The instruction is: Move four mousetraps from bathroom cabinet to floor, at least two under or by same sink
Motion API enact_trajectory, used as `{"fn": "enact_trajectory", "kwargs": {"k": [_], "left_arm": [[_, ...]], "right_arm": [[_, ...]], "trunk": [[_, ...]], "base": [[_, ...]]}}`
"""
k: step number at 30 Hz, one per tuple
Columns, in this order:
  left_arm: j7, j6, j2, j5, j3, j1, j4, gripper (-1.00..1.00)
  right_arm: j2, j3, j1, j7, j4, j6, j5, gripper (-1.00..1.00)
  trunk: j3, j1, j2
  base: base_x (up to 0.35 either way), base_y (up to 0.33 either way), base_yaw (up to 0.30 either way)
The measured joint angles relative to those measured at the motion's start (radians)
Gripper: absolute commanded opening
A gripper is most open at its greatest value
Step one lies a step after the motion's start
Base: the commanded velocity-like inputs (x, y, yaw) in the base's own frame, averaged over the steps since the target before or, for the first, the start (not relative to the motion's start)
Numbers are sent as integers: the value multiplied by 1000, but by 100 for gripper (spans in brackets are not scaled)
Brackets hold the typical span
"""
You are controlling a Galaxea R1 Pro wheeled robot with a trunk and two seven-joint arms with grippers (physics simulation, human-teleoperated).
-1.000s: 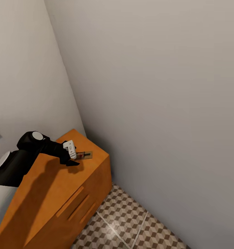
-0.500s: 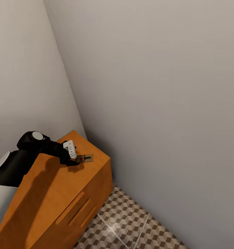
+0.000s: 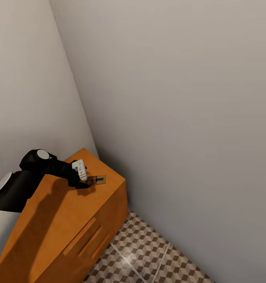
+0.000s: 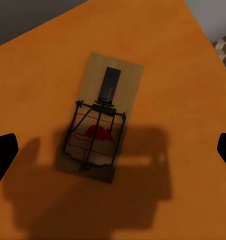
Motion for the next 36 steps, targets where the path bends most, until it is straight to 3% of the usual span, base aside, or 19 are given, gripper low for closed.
{"fn": "enact_trajectory", "kwargs": {"k": [36], "left_arm": [[0,0,-5,-1,0,0,-4,100]], "right_arm": [[2,0,0,0,0,0,0,-100]], "trunk": [[-35,0,0]], "base": [[0,0,0]]}}
